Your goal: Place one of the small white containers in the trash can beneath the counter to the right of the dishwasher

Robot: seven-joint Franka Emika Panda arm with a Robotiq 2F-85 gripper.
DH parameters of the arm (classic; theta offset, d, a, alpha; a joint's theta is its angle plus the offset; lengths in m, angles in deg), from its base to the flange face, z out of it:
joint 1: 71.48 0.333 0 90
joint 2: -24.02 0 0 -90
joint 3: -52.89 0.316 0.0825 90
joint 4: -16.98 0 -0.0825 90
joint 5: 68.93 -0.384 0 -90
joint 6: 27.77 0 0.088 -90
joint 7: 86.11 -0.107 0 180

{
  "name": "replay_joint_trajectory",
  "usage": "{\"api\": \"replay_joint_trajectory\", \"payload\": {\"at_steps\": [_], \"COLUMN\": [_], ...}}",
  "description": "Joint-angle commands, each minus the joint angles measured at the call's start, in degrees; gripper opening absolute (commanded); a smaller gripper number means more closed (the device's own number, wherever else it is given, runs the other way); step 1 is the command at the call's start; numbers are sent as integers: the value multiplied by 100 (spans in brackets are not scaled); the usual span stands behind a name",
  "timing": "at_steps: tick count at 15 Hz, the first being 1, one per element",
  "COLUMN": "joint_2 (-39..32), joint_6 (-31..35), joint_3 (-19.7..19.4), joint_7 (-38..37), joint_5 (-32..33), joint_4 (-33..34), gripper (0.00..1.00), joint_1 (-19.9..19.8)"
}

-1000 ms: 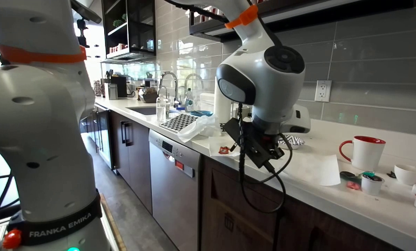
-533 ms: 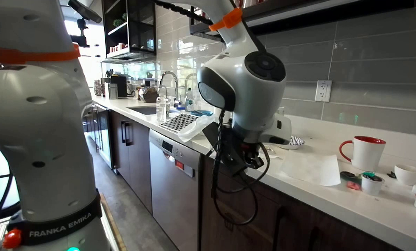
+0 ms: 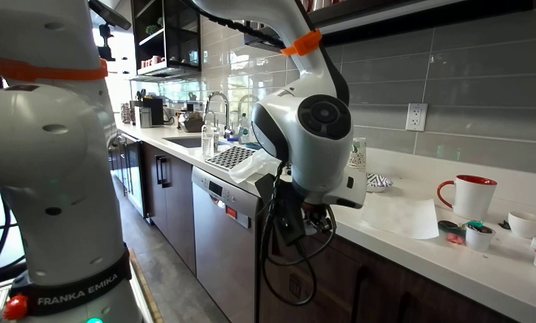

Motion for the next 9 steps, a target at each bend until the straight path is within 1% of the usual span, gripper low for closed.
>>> {"api": "replay_joint_trajectory", "payload": {"at_steps": [1, 7, 8, 9], "joint_2": [4, 4, -78, -292], "joint_6": [0, 1, -23, -68], "joint_3": [-57, -57, -47, -6], "joint_7": [-22, -20, 92, 231], "joint_5": [26, 25, -180, -376], "joint_4": [4, 9, 60, 176], "gripper": [9, 9, 2, 2], "joint_1": [51, 51, 76, 137]}}
